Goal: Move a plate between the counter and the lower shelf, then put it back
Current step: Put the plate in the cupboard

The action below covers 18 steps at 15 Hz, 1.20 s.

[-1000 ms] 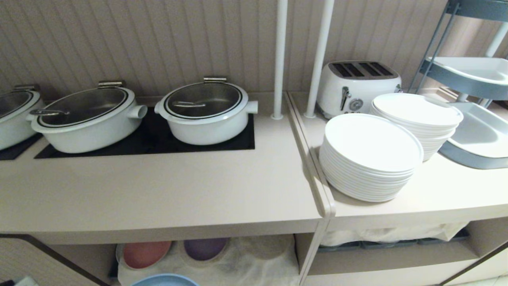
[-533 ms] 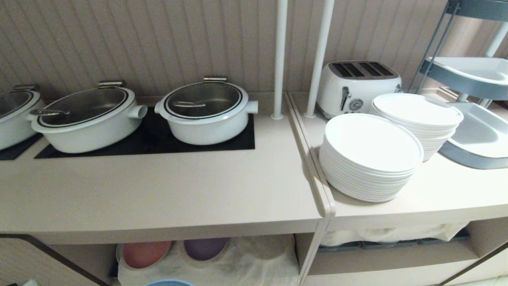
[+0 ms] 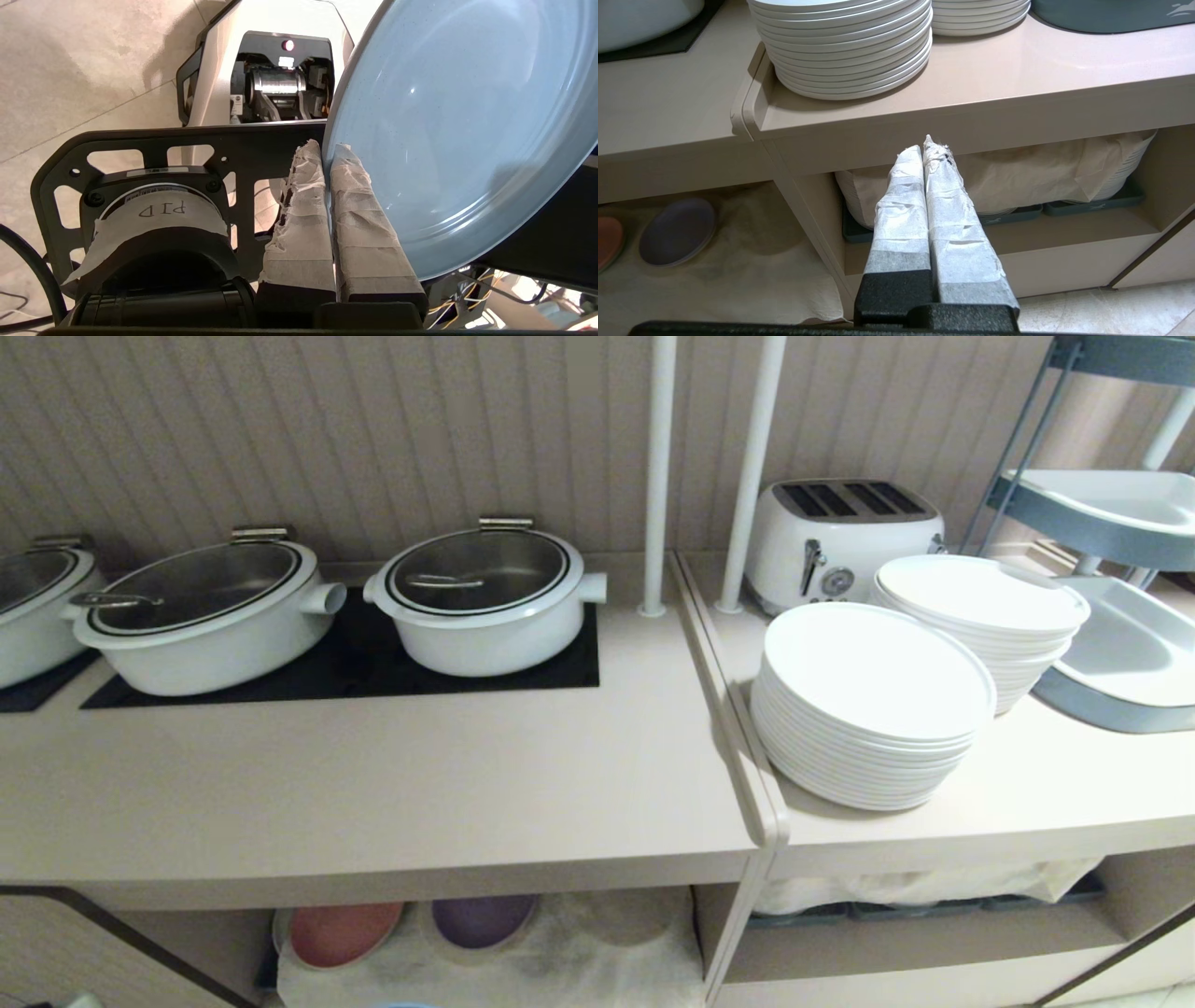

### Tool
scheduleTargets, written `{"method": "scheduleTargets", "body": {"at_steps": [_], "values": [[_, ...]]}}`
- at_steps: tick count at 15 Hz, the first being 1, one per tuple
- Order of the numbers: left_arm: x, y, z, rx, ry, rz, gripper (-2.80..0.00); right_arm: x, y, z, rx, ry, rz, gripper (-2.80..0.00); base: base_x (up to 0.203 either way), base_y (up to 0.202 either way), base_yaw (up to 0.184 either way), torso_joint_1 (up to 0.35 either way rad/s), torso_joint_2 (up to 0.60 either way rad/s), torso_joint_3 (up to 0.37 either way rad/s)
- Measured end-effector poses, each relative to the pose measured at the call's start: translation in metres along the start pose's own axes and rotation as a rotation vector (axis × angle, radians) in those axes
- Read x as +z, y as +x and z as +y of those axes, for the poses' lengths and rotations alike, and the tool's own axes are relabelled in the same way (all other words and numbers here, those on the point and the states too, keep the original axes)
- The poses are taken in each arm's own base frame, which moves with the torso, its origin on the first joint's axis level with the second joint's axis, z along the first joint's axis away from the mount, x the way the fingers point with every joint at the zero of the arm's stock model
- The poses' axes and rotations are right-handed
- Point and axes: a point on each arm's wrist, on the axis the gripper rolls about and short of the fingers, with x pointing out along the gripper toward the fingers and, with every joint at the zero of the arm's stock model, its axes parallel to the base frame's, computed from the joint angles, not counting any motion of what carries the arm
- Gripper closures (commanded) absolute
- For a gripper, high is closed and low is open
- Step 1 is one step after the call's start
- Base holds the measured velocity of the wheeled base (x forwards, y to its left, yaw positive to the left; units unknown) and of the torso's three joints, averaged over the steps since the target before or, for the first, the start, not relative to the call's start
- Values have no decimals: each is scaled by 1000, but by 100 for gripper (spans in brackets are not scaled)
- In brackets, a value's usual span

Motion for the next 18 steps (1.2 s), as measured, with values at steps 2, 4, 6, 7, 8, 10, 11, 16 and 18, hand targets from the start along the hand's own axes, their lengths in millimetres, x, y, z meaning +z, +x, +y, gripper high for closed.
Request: {"method": "scheduleTargets", "body": {"at_steps": [2,4,6,7,8,10,11,16,18], "values": [[0,0,0,-6,8,1,0,0,0,0,0,0,-1,0,0,0,0,0,0,0],[0,0,-1,-31,10,11,0,0,0,0,0,0,0,0,0,0,0,0,0,0],[0,0,-1,-34,10,13,0,0,0,0,0,0,0,0,0,0,0,0,0,0],[0,0,-1,-35,11,15,0,0,0,0,0,0,0,0,0,0,0,0,0,0],[1,1,-1,-34,12,19,0,0,0,0,0,0,0,0,0,0,0,0,0,0],[2,2,-1,-31,10,30,0,0,0,0,0,0,0,0,0,0,0,0,0,0],[2,3,-2,-29,9,36,0,0,0,0,0,0,0,0,0,0,0,0,0,0],[8,6,-3,-35,13,26,0,0,0,0,0,0,0,0,0,0,0,0,0,0],[10,8,-3,-36,14,24,0,0,0,0,0,0,-1,0,0,0,0,0,0,0]]}}
